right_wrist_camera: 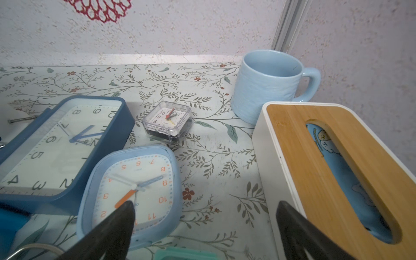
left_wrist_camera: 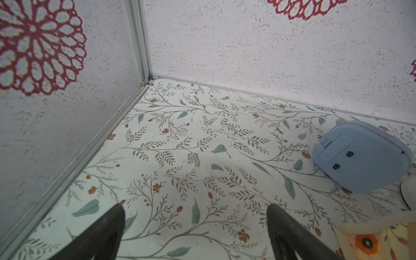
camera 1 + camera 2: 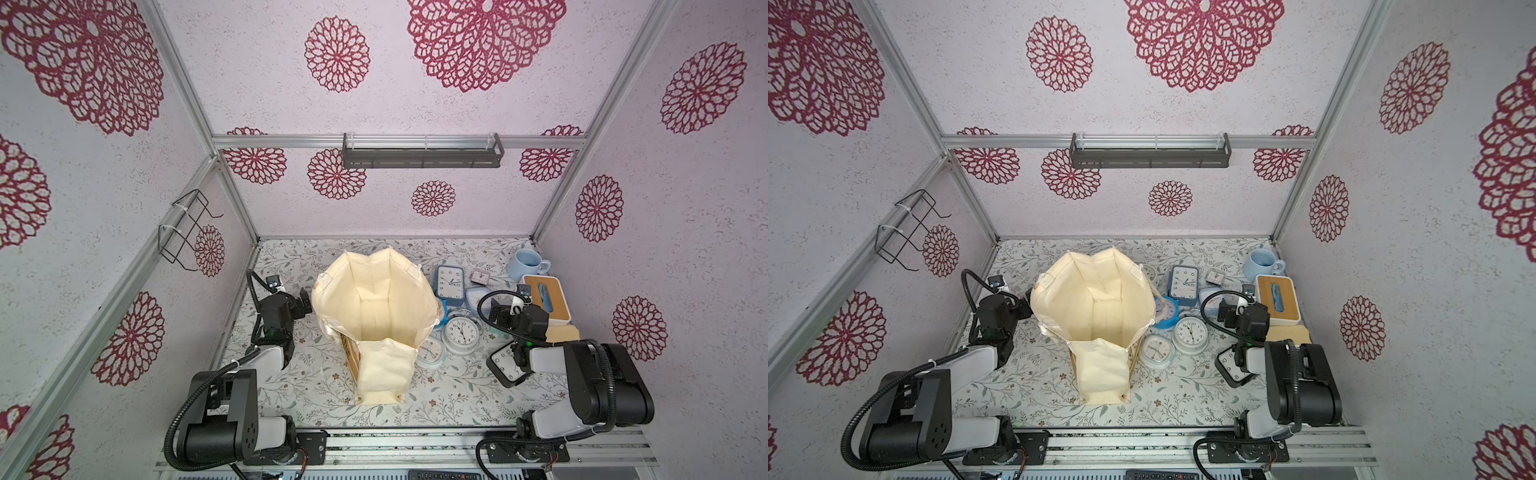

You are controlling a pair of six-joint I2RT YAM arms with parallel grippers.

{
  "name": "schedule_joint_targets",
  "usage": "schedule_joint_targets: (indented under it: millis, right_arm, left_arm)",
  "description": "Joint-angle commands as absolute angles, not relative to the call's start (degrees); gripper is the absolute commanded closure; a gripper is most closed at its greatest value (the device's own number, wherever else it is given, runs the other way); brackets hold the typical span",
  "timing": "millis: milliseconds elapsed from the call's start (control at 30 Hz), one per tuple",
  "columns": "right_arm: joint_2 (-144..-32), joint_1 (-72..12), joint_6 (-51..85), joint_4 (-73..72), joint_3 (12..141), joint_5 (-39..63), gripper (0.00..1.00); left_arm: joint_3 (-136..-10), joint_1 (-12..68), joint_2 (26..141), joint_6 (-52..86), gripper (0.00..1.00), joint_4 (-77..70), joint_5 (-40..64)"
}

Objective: Take the alarm clock out of the canvas bag
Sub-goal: Reset both arms

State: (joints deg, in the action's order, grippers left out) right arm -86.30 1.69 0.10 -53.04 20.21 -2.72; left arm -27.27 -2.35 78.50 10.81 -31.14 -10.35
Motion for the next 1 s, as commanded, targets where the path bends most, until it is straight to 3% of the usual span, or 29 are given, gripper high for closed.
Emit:
schedule_joint_targets:
  millis: [0, 333, 567, 633, 967]
  right_arm:
    - [-85.7, 1.3, 0.9, -56.5, 20.2, -2.3, 0.01]
    - [-85.7, 0.9, 0.8, -56.5, 20.1, -3.1, 0.01]
    - [-85.7, 0.9, 0.7, -56.6, 20.1, -3.1, 0.01]
    - [-85.9, 0.9, 0.6, -56.3, 20.3, -3.2, 0.01]
    - [-87.1, -0.5, 0.8, -63.9, 16.7, -8.3, 0.01]
  left_arm:
    - [-29.5, -3.0, 80.1, 10.2, 0.01, -28.9, -8.9]
    - [-31.0, -4.2, 81.7, 8.1, 0.01, -27.6, -12.0]
    - [-24.1, -8.1, 89.2, 7.8, 0.01, -51.1, -7.4]
    - [-25.5, -8.6, 87.7, 8.5, 0.01, -45.0, -5.7]
    - [-25.2, -8.0, 88.0, 8.0, 0.01, -46.0, -6.4]
